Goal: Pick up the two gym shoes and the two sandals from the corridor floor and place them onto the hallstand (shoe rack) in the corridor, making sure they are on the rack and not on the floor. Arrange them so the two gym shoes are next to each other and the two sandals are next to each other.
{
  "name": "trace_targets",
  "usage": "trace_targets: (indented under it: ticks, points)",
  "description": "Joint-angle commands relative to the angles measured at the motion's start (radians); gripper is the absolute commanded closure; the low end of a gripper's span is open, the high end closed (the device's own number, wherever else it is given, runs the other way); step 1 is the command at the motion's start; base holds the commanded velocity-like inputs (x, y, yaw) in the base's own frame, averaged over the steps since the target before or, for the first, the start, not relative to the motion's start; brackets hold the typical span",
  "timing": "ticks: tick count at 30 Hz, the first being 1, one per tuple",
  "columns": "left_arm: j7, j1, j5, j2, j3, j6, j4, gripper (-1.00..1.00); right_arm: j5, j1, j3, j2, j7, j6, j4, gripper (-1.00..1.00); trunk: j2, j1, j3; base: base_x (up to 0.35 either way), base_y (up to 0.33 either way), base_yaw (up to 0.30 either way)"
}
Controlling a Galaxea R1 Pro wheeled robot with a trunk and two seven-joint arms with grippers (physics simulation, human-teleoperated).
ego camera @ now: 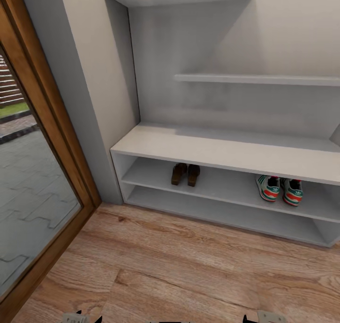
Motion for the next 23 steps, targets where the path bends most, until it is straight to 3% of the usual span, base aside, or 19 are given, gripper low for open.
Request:
trace_targets:
  ticks: [1, 15, 23]
  points:
    - [-0.005, -0.001, -0.011, -0.001, 0.008, -0.005, 0.001, -1.00, 0.004, -0.001, -0.007, 0.000, 0.000, -0.004, 0.001, -1.00, 0.000, 0.000, -0.001, 0.000, 0.000, 0.000]
    - [-0.005, -0.001, -0.012, -0.001, 0.008, -0.005, 0.000, -1.00, 0.004, -0.001, -0.008, 0.048, 0.000, -0.004, 0.002, -1.00, 0.000, 0.000, -0.001, 0.000, 0.000, 0.000]
    - [-0.005, -0.001, -0.013, -0.001, 0.009, -0.005, 0.000, -1.00, 0.004, -0.001, -0.008, 0.055, 0.000, -0.004, 0.001, -1.00, 0.000, 0.000, -0.001, 0.000, 0.000, 0.000]
